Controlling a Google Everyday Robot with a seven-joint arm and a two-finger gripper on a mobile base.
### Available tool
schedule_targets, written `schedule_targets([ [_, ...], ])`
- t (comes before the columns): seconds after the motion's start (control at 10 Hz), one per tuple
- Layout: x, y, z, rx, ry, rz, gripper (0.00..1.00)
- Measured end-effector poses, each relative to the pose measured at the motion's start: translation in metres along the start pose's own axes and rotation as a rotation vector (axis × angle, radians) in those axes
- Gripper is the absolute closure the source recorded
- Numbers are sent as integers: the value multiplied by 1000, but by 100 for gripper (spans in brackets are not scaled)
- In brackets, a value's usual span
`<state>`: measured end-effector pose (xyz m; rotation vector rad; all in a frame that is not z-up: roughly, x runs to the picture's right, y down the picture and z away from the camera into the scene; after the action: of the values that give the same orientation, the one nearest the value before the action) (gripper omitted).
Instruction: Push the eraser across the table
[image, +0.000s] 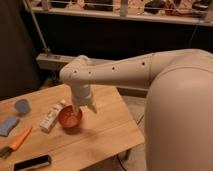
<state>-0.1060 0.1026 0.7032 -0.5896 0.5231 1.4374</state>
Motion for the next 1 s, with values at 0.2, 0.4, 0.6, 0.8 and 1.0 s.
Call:
schedule_targets([
  [0.2,0,0,0,0,0,0,35],
  [0.4,0,0,0,0,0,0,35],
  [0.6,0,0,0,0,0,0,35],
  [0.8,-2,3,-2,-11,-13,-4,35],
  [1.0,-7,11,-5,-25,-36,-29,35],
])
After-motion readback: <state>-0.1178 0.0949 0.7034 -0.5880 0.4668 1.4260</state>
